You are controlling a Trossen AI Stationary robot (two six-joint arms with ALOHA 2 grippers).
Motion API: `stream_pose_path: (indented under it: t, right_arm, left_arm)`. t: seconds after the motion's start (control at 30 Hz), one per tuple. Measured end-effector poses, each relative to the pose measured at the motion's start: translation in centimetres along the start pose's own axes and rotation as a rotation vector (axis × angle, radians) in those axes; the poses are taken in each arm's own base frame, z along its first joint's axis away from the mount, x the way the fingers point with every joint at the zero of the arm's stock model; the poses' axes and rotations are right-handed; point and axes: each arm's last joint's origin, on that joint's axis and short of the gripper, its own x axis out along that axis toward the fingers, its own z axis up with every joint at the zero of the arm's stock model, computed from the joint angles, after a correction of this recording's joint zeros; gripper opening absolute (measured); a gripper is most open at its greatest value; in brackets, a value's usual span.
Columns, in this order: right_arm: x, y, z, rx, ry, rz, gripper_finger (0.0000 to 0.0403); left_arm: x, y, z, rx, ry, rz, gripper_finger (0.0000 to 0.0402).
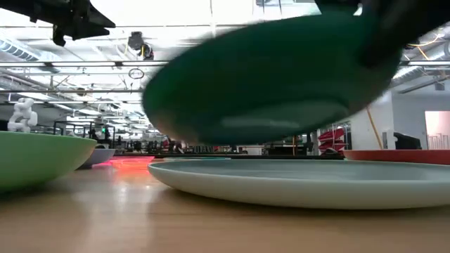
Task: Stack plastic plates
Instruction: Stack the dark green plate on top of the light blue plate, then stack the light green plate on top of the dark green plate
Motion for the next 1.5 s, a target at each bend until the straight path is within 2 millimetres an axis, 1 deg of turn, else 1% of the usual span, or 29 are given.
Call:
stream_pose_path:
  t: [0.07, 0.3, 0.43, 0.73, 1.17, 1.37, 1.5]
  right_arm:
    - [0.14, 0.08, -0.28, 0.016, 0.027, -0.002, 0.0006]
    - [0.07, 0.14, -0.42, 0.067, 0.04, 0.001, 0.0006]
    - [0.05, 0.3, -0.41, 0.07, 0.041, 0.065, 0.0014]
    - [0.08, 0.22, -0.41, 0.118, 0.045, 0.074, 0.0053]
    - [0.1, 0.18, -0.42, 0.126, 0.046, 0.073, 0.0128]
    - [0.1, 0.18, -0.42, 0.127, 0.046, 0.072, 0.0146]
    - [0.1, 0.17, -0.42, 0.169, 0.047, 0.07, 0.0149]
  left_arm:
    - [0.01, 0.0, 0.0, 0.0, 0.0, 0.0, 0.0159]
    - [0.0, 0.0, 0.0, -0.002, 0.0, 0.0, 0.0159]
    - [0.01, 0.0, 0.0, -0.002, 0.0, 0.001, 0.0159]
    - [0.0, 0.0, 0.01, -0.003, -0.001, 0.0, 0.0159]
    - [0.0, 0.0, 0.01, -0.003, -0.001, 0.0, 0.0159]
    - [0.01, 0.0, 0.01, -0.003, -0.001, 0.001, 0.0159]
    - [0.0, 0.0, 0.01, -0.015, -0.001, 0.0, 0.0159]
